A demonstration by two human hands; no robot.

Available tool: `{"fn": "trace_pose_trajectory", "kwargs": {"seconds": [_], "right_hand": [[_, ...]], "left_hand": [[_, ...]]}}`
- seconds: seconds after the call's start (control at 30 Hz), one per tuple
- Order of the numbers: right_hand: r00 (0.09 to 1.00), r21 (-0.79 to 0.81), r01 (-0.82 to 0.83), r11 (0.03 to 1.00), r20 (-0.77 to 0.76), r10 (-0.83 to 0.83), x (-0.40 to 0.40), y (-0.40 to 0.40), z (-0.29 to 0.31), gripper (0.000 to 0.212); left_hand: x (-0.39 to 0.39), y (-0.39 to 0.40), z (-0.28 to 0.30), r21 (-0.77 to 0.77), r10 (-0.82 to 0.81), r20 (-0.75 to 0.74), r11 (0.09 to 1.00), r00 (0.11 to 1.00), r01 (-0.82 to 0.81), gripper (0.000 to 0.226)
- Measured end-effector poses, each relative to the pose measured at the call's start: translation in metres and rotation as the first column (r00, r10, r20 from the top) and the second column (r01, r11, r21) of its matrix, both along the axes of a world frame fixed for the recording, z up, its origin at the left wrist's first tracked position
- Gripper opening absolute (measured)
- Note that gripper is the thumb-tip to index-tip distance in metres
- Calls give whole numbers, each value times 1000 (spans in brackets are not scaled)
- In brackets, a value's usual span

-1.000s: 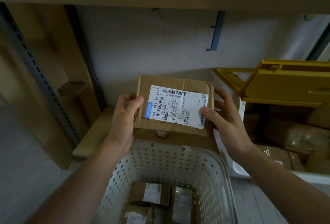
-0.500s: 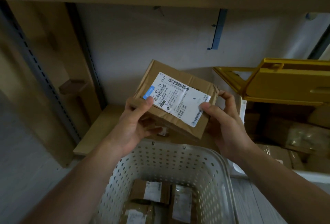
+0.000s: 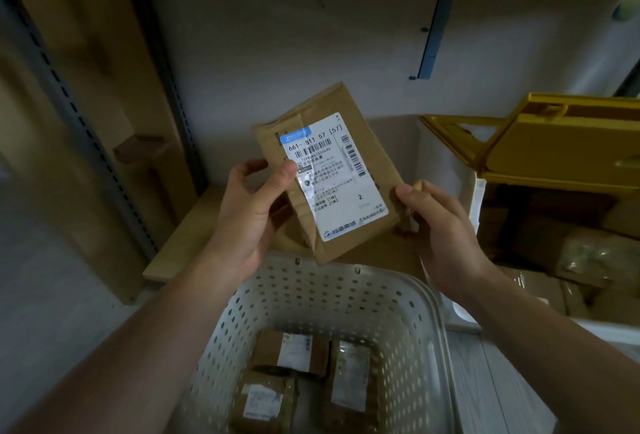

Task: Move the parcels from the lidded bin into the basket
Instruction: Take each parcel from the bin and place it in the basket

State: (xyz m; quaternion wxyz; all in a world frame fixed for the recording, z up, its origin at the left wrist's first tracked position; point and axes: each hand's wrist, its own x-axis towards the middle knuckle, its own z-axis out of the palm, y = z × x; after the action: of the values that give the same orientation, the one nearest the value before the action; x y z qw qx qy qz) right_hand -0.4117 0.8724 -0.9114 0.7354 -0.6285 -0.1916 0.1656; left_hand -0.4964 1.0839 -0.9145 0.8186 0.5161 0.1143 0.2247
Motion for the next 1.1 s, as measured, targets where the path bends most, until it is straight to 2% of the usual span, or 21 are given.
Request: {"fn": "trace_pose_trajectory", "kwargs": {"seconds": [0.17, 0.33, 0.43, 0.5, 0.63, 0.83, 1.1], "right_hand": [[999, 8, -40, 999, -4, 40, -3, 2, 3, 26], [998, 53, -64, 997, 6, 64, -2, -4, 5, 26], [998, 51, -65, 997, -15, 66, -3, -5, 5, 43], [999, 31, -49, 998, -23, 49, -3, -4, 4, 50], [999, 15, -30, 999, -40, 31, -2, -3, 1, 37], [996, 89, 35, 995, -88, -27, 5, 1, 3, 36], [998, 30, 14, 999, -65, -12, 7, 3, 1, 37]], "left_hand": [[-4, -4, 4, 120, 8, -20, 993, 1000, -6, 55], [-6, -9, 7, 161, -11, -18, 987, 1000, 13, 58], [-7, -12, 7, 187, -17, -26, 982, 1000, 22, 49], [-7, -14, 8, 204, -19, -31, 979, 999, 25, 51], [-7, -15, 9, 273, -28, -50, 961, 998, 41, 56], [-4, -11, 7, 335, -150, -97, 926, 984, 174, 59], [-4, -3, 3, 342, -127, -97, 927, 987, 153, 58]]}}
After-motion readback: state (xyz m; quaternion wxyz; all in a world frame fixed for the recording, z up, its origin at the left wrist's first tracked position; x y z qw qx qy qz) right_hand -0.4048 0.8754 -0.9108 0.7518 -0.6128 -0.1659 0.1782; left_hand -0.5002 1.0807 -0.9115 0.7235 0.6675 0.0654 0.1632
